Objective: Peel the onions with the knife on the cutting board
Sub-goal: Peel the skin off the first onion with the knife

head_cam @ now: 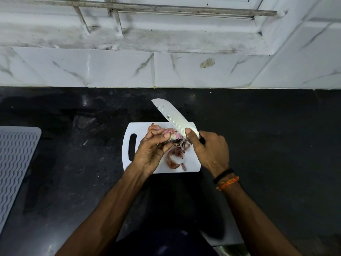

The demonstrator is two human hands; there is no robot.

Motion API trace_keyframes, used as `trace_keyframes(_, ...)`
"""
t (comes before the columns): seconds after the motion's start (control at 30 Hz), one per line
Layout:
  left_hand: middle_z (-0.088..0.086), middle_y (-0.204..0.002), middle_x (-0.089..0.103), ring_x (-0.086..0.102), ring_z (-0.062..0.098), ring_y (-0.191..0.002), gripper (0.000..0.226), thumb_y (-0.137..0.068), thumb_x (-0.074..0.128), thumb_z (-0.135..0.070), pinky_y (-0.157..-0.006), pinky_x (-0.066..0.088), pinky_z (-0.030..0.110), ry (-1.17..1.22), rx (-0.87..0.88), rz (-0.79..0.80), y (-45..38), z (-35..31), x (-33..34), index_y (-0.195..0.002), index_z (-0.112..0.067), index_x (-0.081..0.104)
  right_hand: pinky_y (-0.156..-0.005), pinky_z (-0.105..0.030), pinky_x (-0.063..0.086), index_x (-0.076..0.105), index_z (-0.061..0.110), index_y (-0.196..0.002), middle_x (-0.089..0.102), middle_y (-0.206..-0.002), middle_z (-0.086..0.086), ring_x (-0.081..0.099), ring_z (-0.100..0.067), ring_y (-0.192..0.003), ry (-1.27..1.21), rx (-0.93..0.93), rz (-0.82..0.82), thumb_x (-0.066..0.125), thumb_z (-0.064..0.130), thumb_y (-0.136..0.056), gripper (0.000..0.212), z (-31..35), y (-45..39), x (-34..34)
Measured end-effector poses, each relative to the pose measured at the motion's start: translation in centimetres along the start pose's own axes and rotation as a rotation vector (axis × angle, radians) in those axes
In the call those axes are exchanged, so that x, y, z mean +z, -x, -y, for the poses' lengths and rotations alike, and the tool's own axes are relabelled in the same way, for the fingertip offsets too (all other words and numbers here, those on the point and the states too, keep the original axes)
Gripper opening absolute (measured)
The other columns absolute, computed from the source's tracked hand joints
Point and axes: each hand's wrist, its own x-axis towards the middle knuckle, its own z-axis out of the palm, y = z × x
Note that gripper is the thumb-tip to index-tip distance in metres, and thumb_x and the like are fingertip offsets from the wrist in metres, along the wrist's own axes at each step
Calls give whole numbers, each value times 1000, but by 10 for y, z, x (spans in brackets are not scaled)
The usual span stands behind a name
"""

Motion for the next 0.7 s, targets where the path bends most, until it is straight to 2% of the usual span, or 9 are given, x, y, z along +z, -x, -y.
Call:
trace_keyframes(0.13, 4, -102, 64, 70, 23, -99, 39, -64, 79, 2, -99, 50, 41, 31, 39, 28, 0, 1, 0, -95, -12, 61, -49, -23, 29, 44, 29, -55, 45, -46, 8, 44, -7, -43, 9, -24, 1, 47, 68, -91, 53, 2, 4, 0)
trace_keyframes(0.23, -2, -96, 68, 69, 22, -98, 41, -58, 85, 6, -96, 52, 40, 35, 69, 51, -1, 2, -1, -90, -10, 64, -49, -23, 30, 53, 26, -59, 49, -47, 6, 47, -8, -44, 8, -28, -19, 39, 74, -88, 58, 3, 4, 3)
trace_keyframes(0.33, -2, -101, 67, 70, 23, -101, 58, -40, 99, -6, -87, 60, 39, 45, 103, 61, -2, 2, -2, -89, -7, 67, -48, -24, 32, 62, 21, -65, 52, -48, 4, 50, -10, -45, 7, -25, -31, 35, 76, -87, 65, 2, 4, 4)
trace_keyframes(0.43, 2, -104, 69, 70, 23, -100, 71, -34, 100, -8, -80, 60, 35, 19, 126, 35, -1, 2, -3, -93, -5, 62, -48, -23, 29, 56, 19, -61, 49, -48, 5, 49, -10, -44, 43, -47, -43, 41, 72, -90, 62, 4, 6, 4)
trace_keyframes(0.57, 7, -111, 65, 70, 24, -98, 68, -32, 100, -7, -77, 60, 35, 2, 153, 20, 0, 3, -3, -91, -4, 65, -48, -22, 27, 49, 23, -56, 46, -46, 7, 48, -10, -44, 20, -71, -40, 44, 70, -91, 59, 4, 9, 6)
trace_keyframes(0.7, 19, -129, 52, 65, 29, -113, 56, -36, 99, -4, -79, 59, 36, -24, 168, 43, 0, 2, -3, -85, -8, 72, -47, -23, 30, 62, 17, -63, 51, -47, 4, 49, -11, -43, -42, -26, -81, 39, 73, -89, 66, 2, 5, 2)
